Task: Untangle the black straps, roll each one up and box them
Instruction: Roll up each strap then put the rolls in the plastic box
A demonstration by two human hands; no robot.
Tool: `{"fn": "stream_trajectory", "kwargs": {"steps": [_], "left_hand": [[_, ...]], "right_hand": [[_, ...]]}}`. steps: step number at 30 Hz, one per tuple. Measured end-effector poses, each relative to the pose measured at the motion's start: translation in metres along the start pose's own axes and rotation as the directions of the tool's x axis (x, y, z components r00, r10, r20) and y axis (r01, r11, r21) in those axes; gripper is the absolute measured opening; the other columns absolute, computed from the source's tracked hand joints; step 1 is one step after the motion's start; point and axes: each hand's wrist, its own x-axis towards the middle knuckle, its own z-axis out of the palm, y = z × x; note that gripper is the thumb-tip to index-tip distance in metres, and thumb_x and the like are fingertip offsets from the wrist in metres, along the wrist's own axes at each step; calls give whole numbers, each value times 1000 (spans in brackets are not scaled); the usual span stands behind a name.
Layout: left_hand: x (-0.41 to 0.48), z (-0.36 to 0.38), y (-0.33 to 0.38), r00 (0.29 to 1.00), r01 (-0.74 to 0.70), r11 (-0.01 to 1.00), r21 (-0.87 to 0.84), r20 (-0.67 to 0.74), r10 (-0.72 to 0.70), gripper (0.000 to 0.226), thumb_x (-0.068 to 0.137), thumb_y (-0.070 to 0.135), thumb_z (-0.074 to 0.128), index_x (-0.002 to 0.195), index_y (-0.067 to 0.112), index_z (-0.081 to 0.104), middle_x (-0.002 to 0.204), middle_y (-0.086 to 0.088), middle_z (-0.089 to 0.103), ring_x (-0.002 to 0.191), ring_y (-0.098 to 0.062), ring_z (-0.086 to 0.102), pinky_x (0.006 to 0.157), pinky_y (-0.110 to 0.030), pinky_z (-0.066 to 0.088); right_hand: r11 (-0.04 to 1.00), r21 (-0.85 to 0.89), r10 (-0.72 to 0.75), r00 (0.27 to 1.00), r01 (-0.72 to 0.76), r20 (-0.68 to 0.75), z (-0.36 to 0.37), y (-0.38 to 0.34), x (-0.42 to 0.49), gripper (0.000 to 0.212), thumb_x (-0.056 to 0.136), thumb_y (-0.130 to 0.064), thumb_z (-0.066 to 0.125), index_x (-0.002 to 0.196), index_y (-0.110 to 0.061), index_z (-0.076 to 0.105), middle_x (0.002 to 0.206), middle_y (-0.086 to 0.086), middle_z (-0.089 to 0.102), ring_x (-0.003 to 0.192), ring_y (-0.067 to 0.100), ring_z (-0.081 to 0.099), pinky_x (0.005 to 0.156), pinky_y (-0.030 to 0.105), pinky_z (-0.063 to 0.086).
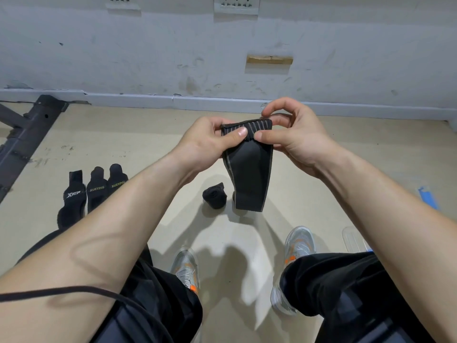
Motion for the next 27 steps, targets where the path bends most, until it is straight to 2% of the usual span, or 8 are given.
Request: {"fn": "stream_trajectory", "kwargs": {"steps": [4,7,9,13,18,23,25,27], "left_hand": [[-1,2,0,995,-53,999,-3,-83,52,12,95,9,70,107,8,68,84,-5,74,72,-12,70,71,-23,54],[-2,1,1,989,-83,996,31,-122,86,14,92,9,73,102,16,68,82,-5,74,74,-17,70,75,-29,57],[-3,1,0,986,-102,993,55,-124,108,16,91,7,74,97,20,68,79,-4,74,72,-16,69,73,-29,57],[-6,5,1,982,-137,986,95,-119,148,17,89,6,76,96,19,67,82,-5,74,74,-15,69,76,-34,59],[-6,4,4,991,-112,993,30,-73,114,21,88,0,75,100,15,67,89,-11,74,78,-18,69,73,-29,57],[-4,1,4,999,26,983,-183,24,-22,27,90,-7,68,113,7,67,100,-20,72,88,-30,70,82,-37,57],[-5,3,4,995,84,977,-197,73,-71,28,94,0,65,122,4,66,108,-18,73,93,-26,71,84,-36,58],[-7,7,3,987,129,982,-135,111,-115,23,99,8,60,119,11,70,103,-7,75,87,-15,72,77,-26,58]], "right_hand": [[1000,-17,7,1000,-7,15,2,1,1,33,79,10,75,96,-17,66,89,7,63,79,14,64,67,27,54],[990,-136,51,996,-41,76,3,0,-1,20,92,-3,69,103,-20,68,93,13,58,81,16,61,66,27,55],[987,-138,95,989,-78,116,5,-1,-2,13,98,-13,64,107,-19,69,93,6,65,79,15,63,70,31,55],[990,-113,98,987,-84,127,7,-1,-1,34,106,-31,49,113,-6,71,81,-2,68,75,16,63,75,37,55],[996,-79,46,996,-41,71,5,3,-1,24,102,-17,59,114,0,70,94,11,70,84,23,67,78,40,55],[998,-15,56,998,-55,22,7,3,-1,14,97,-8,64,109,-2,70,95,24,70,85,33,67,83,47,56],[998,-10,60,998,-60,-1,7,2,-1,8,96,-5,65,100,-9,70,87,18,70,78,30,66,78,41,57],[998,-21,55,998,-55,-15,6,2,0,11,95,-3,66,96,-13,71,88,18,69,79,30,65,78,40,56]]}}
